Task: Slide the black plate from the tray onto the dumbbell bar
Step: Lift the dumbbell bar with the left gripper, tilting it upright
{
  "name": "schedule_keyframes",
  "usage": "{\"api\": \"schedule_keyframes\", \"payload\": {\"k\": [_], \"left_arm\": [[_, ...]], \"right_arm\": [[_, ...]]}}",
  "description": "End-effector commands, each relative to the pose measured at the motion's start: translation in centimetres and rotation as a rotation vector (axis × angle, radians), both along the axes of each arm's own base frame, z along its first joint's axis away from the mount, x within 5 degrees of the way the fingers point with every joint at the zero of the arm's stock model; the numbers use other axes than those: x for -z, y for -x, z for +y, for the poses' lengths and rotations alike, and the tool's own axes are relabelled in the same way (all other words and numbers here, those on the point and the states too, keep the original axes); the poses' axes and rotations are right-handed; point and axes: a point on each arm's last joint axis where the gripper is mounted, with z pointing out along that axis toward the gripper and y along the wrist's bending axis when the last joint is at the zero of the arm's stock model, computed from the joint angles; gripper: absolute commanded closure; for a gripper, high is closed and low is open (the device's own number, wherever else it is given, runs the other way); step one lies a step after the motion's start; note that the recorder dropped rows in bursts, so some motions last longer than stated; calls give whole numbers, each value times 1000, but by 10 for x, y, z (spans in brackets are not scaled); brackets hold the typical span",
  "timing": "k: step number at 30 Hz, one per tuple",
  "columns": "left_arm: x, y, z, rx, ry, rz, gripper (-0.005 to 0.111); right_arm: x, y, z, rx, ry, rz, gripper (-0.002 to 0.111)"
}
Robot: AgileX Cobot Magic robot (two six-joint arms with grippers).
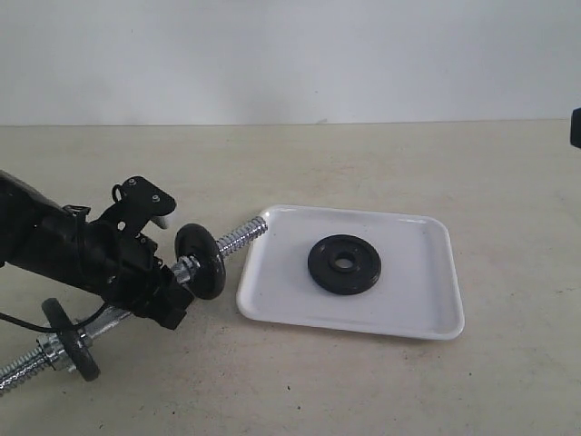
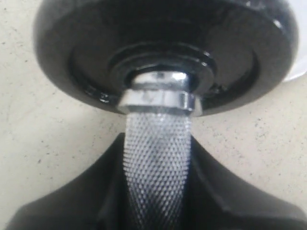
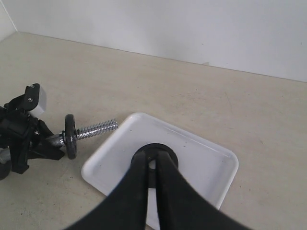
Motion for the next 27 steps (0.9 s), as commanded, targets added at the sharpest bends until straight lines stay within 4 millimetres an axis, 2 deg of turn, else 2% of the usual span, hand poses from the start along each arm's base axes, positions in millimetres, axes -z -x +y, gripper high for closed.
{"api": "schedule_keyframes", "payload": {"k": [1, 7, 10, 22, 27], "left_arm": [[6, 5, -1, 38, -2, 35, 102], [4, 5, -2, 49, 5, 35, 102], [-4, 6, -4, 63, 25, 18, 102], [-75, 14, -5, 97, 109, -180, 102], [-92, 18, -5, 103, 126, -232, 102]], "right_arm": [[2, 0, -1, -1, 26, 3, 104], [2, -1, -1, 1, 25, 1, 104], [2, -1, -1, 4, 25, -2, 104], [0, -2, -2, 20, 28, -27, 104], [0, -2, -2, 19, 28, -26, 104]]}}
